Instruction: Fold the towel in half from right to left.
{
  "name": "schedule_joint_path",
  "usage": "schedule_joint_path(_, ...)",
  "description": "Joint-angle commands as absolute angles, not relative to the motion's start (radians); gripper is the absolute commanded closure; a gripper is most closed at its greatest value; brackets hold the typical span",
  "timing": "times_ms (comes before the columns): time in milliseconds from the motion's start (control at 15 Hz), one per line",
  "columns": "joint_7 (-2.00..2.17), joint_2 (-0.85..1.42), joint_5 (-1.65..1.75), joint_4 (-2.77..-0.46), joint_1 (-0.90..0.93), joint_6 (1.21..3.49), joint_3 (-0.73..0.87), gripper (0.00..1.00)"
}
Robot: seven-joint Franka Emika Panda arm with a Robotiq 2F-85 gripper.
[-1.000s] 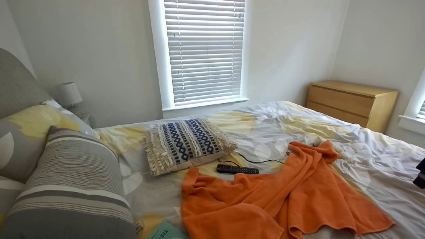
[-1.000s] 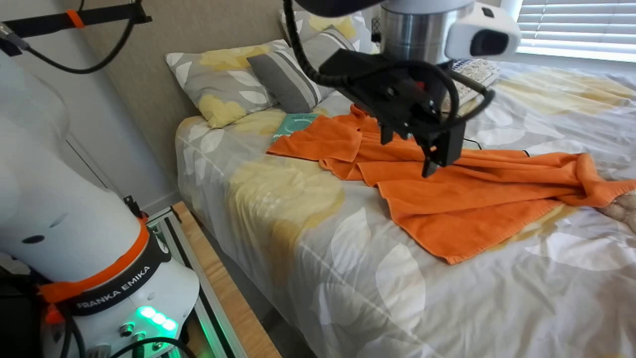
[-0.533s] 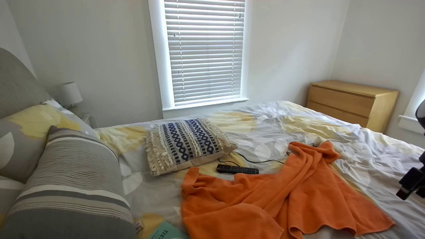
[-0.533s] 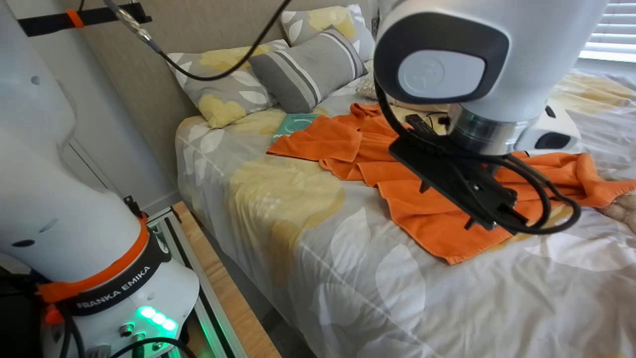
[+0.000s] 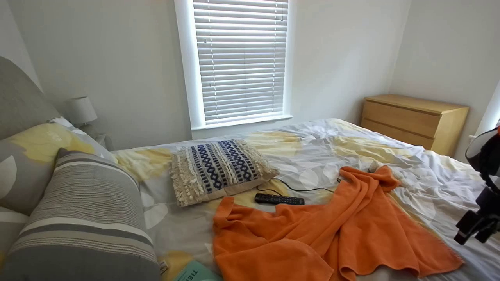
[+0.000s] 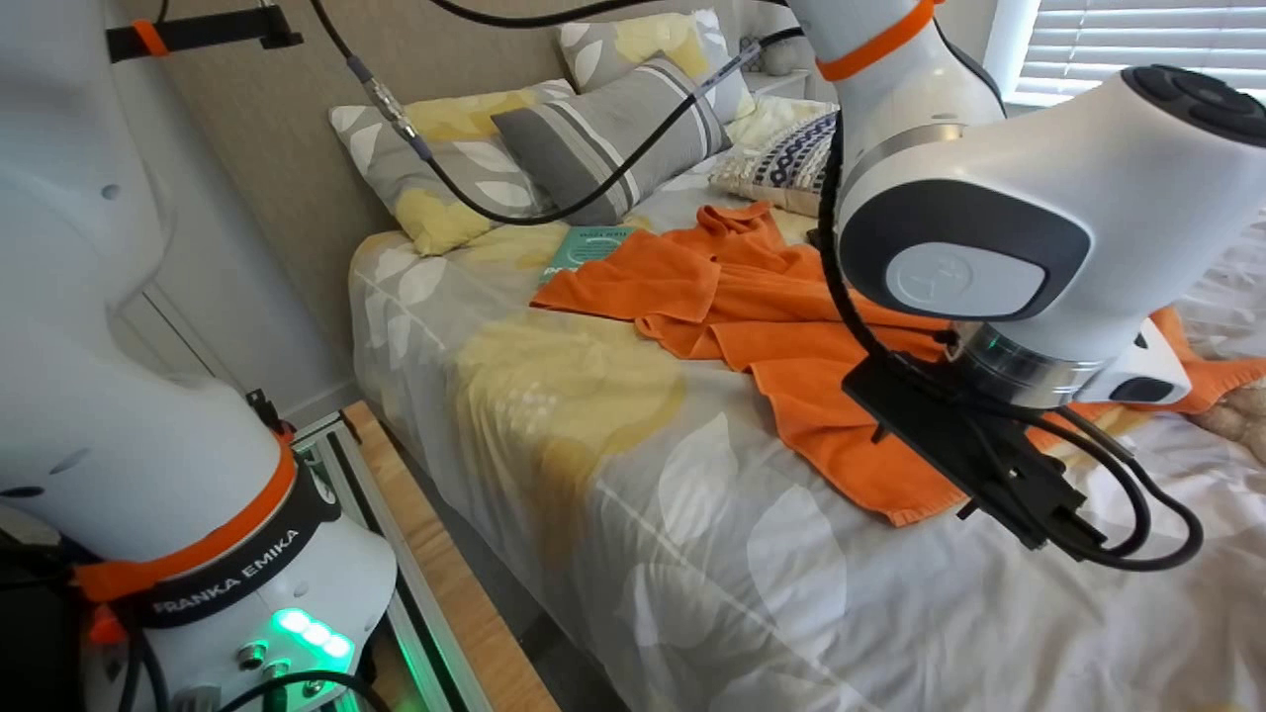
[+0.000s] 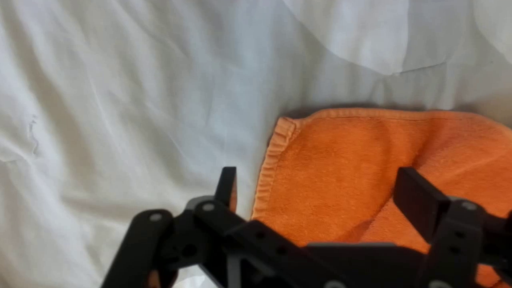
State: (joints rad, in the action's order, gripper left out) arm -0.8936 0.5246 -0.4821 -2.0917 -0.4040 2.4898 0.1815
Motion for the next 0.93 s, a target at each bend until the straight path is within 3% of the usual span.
schedule_joint_path(0,-0.871,0.52,-0.449,-2.092,-0.446,2.497,0.139,0.0)
schedule_joint_path(867,-0.929,0.695,-0.501,-1.933,-0.572,2.476,0.011,0.0)
